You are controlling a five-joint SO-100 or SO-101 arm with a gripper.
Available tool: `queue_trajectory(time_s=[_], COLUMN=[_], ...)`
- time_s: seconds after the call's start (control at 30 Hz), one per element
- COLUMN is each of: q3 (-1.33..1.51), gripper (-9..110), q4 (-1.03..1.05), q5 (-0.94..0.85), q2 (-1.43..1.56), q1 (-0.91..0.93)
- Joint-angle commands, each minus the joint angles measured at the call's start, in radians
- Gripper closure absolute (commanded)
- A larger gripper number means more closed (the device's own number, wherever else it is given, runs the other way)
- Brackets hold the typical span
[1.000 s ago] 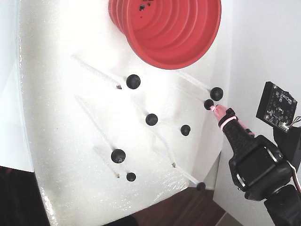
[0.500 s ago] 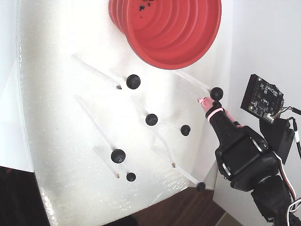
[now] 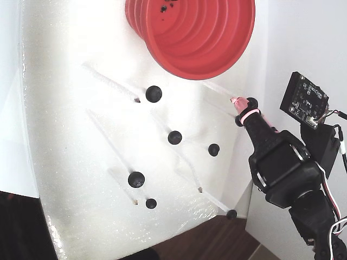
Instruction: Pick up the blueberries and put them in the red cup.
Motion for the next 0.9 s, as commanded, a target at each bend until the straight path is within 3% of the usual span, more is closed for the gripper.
queue_trajectory(time_s=[0.0,0.87], q3=[-0.084,-0.075], gripper=[84,89], q4=[-0.025,-0.051], q5=[-0.003,-0.026], q2=[0.014,-0.006], q1=[0.003,0.002])
